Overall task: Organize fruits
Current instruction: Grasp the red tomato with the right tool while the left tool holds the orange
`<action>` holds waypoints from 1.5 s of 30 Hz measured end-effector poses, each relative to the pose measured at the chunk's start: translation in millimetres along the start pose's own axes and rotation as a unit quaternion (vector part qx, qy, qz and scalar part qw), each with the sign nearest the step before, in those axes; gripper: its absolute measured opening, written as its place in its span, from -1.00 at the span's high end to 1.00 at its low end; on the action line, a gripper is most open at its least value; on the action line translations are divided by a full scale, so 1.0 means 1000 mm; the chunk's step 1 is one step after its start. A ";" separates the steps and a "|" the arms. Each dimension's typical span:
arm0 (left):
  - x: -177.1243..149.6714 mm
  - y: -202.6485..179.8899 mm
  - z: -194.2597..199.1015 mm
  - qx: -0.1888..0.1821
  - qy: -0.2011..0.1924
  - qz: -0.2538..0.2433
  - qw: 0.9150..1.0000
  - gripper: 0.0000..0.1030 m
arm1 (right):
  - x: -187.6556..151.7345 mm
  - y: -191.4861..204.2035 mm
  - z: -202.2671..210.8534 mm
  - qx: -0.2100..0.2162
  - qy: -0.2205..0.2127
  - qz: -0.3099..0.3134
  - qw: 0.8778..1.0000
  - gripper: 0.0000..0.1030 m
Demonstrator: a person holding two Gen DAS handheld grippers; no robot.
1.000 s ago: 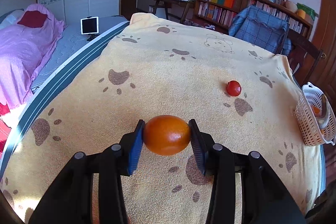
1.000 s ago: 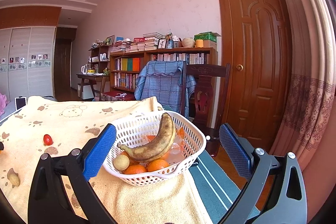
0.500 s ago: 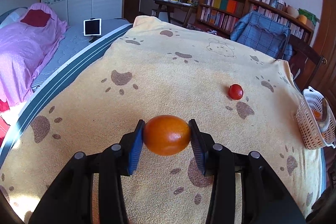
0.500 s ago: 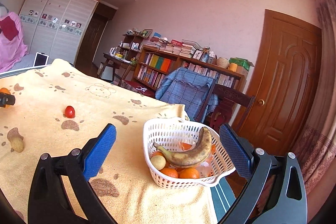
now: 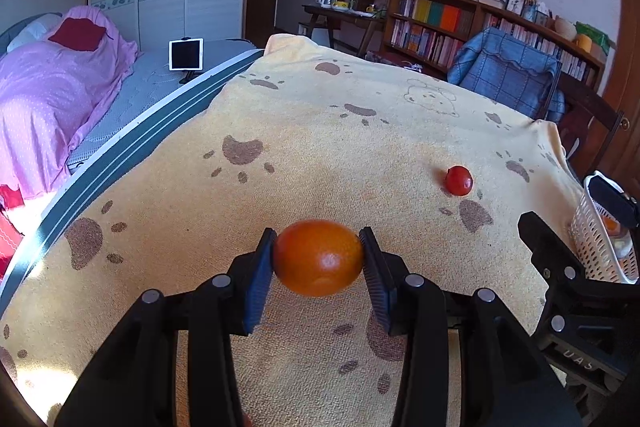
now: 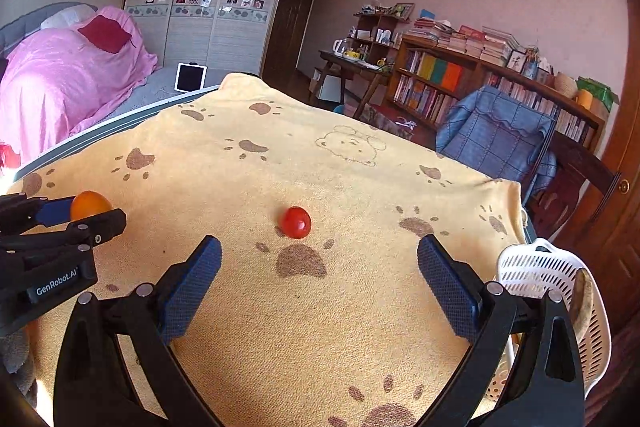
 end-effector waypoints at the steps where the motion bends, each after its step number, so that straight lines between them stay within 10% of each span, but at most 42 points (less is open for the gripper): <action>1: 0.000 0.001 -0.001 0.001 0.001 0.002 1.000 0.17 | 0.003 -0.001 -0.008 0.009 0.008 -0.010 1.000 -0.91; 6: -0.002 0.003 -0.008 0.008 0.016 0.006 1.000 0.17 | 0.013 -0.014 -0.048 0.046 0.057 -0.061 0.995 -0.44; 25: -0.004 0.004 -0.010 0.017 0.014 0.006 1.000 0.17 | 0.014 -0.013 -0.118 0.081 0.137 -0.089 0.983 0.20; 45: -0.003 -0.002 -0.006 0.018 -0.010 -0.007 1.000 0.17 | 0.010 -0.009 -0.111 0.077 0.135 -0.090 0.984 0.46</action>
Point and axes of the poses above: each gripper's, at about its wrist camera, not at the fingertips, and z roughly against the way its jaws point, y to its left, x to its top, the point moved 2 cm from there along -z, roughly the way its jaws point, and after that the axes turned 3 degrees about z, right-handed, at the moved point
